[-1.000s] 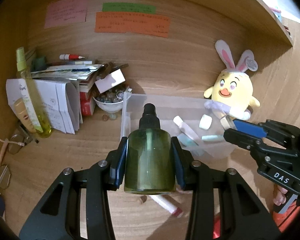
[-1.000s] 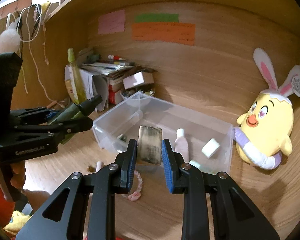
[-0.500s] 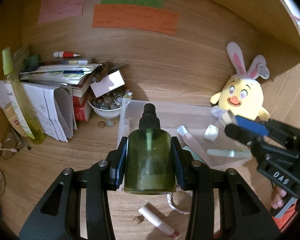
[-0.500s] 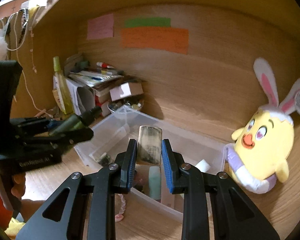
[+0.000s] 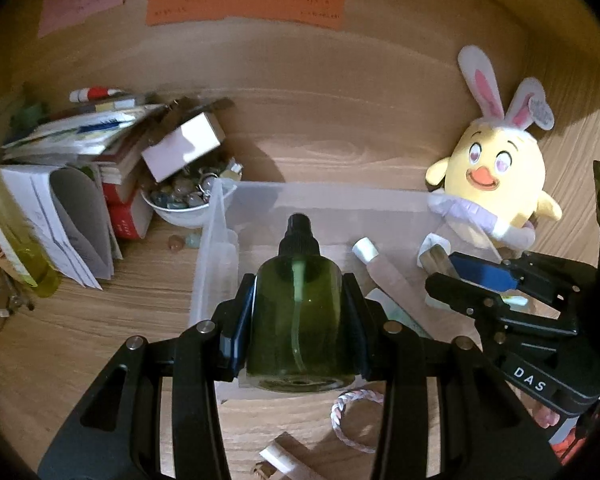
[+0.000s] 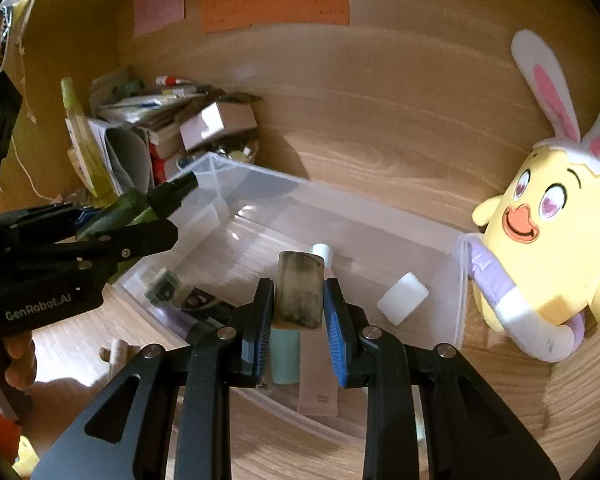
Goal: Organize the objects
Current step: 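Carry the comb block and green bottle over the clear bin, then open both grippers to drop the comb block and green bottle into the bin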
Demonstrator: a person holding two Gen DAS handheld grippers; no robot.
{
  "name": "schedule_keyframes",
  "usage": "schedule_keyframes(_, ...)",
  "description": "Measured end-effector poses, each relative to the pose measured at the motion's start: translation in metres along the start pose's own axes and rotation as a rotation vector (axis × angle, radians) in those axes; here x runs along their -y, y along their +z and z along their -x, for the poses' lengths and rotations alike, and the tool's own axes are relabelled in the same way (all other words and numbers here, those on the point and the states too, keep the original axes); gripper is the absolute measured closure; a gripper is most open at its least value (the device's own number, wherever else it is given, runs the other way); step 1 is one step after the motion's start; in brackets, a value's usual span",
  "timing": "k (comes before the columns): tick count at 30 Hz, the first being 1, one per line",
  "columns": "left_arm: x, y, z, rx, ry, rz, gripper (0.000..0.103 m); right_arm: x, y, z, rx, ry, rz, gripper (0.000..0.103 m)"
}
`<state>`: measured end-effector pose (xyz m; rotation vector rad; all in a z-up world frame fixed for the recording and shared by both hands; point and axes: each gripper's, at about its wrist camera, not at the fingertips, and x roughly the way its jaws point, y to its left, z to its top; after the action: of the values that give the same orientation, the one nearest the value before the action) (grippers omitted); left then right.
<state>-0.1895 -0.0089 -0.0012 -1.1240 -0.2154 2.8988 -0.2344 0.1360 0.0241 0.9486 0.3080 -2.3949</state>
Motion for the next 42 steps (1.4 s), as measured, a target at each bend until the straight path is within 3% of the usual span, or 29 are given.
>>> schedule_keyframes(11, 0.002, -0.004, -0.009, -0.009, -0.009, -0.008, 0.061, -0.006, -0.005, -0.015, -0.039, -0.022, 0.022, 0.08)
schedule_keyframes(15, 0.001, -0.003, -0.007, 0.0, -0.008, -0.001, 0.048, -0.002, -0.005, -0.017, -0.046, -0.013, 0.002, 0.08)
schedule_keyframes(20, 0.0, -0.003, -0.001, 0.015, -0.018, 0.009, 0.043, -0.005, -0.005, -0.015, -0.038, -0.016, 0.009, 0.08)
schedule_keyframes(23, -0.001, -0.004, 0.004, 0.025, -0.017, 0.014, 0.036, -0.006, -0.003, -0.013, -0.03, -0.02, 0.014, 0.071)
schedule_keyframes(28, 0.0, -0.004, 0.018, 0.044, -0.023, 0.013, 0.033, -0.004, 0.0, -0.005, -0.007, -0.022, 0.003, 0.059)
schedule_keyframes(32, 0.001, -0.005, 0.031, 0.056, -0.019, 0.006, 0.033, -0.003, 0.003, 0.005, 0.016, -0.025, -0.008, 0.043)
schedule_keyframes(36, 0.001, -0.008, 0.044, 0.071, 0.002, -0.009, 0.022, -0.008, 0.006, 0.021, 0.056, -0.041, 0.007, 0.031)
schedule_keyframes(42, 0.001, -0.015, 0.066, 0.101, 0.03, -0.043, 0.02, -0.018, 0.003, 0.043, 0.097, -0.043, 0.029, 0.026)
